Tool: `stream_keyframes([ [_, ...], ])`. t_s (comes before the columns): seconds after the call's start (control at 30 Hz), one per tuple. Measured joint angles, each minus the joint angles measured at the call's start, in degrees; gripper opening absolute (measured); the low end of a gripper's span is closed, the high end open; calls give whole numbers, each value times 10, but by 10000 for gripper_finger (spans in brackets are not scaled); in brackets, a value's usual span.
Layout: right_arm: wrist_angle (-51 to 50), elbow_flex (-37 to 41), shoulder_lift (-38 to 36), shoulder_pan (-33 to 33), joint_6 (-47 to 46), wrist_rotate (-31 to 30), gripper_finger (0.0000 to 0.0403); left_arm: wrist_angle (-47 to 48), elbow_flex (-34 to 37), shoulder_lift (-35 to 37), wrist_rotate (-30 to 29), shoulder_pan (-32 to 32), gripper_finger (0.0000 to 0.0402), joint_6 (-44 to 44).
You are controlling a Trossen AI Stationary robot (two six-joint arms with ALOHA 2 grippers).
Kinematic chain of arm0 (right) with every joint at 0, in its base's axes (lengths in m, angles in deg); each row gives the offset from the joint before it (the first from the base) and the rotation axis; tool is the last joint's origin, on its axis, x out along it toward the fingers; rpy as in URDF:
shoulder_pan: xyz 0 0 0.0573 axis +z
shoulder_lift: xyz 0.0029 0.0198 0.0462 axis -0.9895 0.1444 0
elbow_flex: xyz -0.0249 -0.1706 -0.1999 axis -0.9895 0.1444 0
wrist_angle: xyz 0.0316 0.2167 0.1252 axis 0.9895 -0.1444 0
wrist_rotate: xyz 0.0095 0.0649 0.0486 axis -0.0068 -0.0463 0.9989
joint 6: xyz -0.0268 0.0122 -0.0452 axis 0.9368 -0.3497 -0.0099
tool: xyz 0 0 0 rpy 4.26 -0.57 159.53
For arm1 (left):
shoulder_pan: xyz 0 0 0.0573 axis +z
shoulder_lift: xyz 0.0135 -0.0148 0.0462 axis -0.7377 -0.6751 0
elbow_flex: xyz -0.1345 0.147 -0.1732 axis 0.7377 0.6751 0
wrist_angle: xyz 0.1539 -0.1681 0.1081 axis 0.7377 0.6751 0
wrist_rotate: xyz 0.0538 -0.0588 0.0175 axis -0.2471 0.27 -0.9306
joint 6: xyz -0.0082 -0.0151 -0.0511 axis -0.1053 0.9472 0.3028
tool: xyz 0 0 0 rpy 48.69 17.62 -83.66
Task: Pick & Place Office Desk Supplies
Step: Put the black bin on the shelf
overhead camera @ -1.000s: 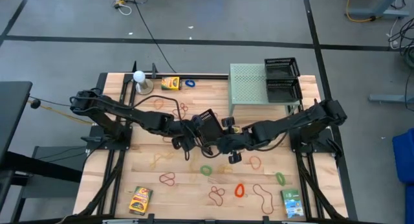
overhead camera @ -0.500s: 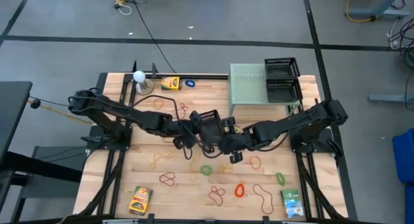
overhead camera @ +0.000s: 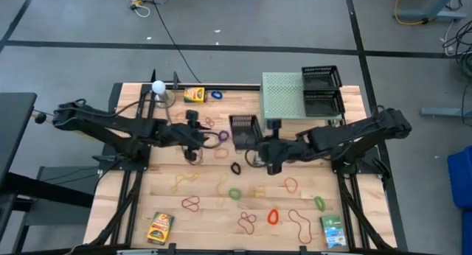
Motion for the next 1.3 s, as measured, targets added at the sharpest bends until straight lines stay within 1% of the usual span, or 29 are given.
stream_keyframes([
  [0.1,-57,-44,-7,-10,10,-40,6,-94,77,46,15,0,160,40],
  [0.23,-156,-80,-7,-53,12,-69,6,-248,172,77,58,0,143,99],
  [0.3,-200,-77,-9,-82,6,-70,6,-324,215,81,74,0,136,125],
  [0.37,-224,-61,-11,-113,6,-71,6,-394,250,78,77,0,131,142],
  [0.5,-214,-11,-27,-164,46,-73,6,-485,302,77,75,0,128,159],
  [0.63,-192,24,-54,-202,88,-71,6,-511,321,77,72,0,128,169],
  [0.9,-132,97,-108,-278,223,6,7,-512,321,77,74,0,128,164],
  [0.97,-112,116,-118,-294,244,10,7,-511,321,77,74,0,128,164],
  [1.17,-73,133,-129,-314,286,26,11,-511,321,77,74,0,128,164],
  [1.3,-65,134,-130,-314,286,27,39,-511,321,77,74,0,128,164],
])
